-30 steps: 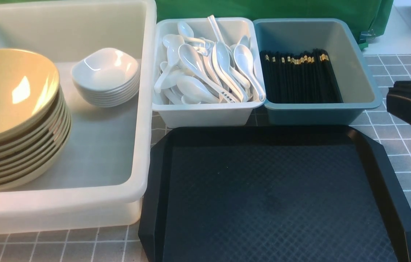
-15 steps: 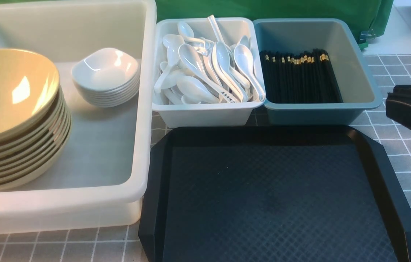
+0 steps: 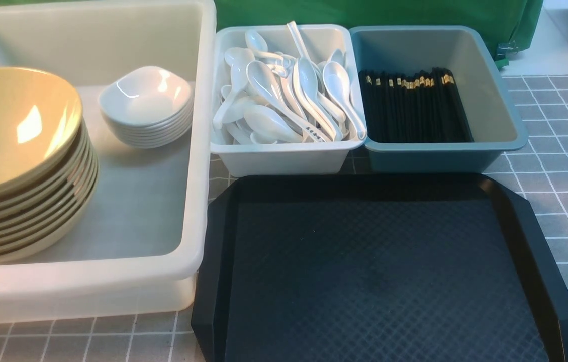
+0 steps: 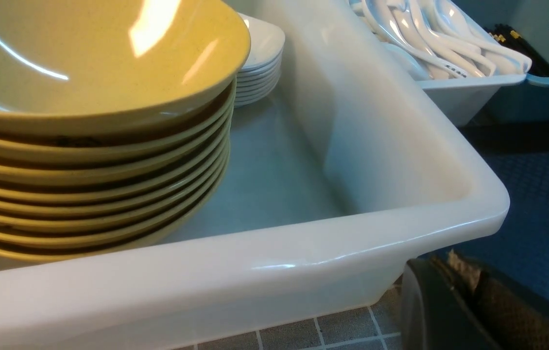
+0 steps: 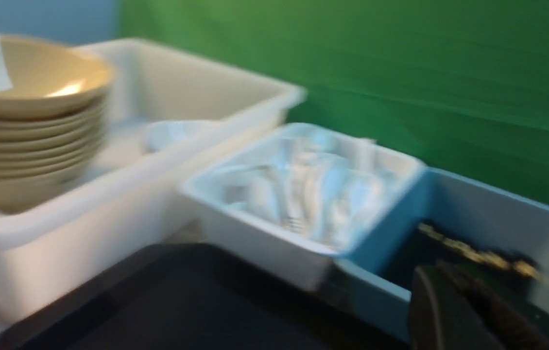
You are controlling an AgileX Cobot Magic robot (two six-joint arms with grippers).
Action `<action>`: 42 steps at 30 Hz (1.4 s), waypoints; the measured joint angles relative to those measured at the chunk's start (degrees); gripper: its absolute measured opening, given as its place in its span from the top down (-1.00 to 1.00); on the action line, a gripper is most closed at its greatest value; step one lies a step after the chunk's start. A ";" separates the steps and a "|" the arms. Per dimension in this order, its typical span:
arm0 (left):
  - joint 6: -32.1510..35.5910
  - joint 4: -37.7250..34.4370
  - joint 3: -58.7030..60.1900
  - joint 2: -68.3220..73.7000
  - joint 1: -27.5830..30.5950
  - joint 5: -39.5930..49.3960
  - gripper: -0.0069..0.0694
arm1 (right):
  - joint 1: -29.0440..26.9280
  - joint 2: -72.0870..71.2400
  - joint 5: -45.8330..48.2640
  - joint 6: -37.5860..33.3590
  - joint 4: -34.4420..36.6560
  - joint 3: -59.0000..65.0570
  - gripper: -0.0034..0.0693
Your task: On grey table put chopsticks spoon bowls plates into blue grey white boxes.
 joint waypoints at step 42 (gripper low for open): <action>0.00 -0.10 0.00 -0.17 0.00 0.16 0.85 | -26.17 -26.10 12.77 2.86 -0.88 23.54 0.82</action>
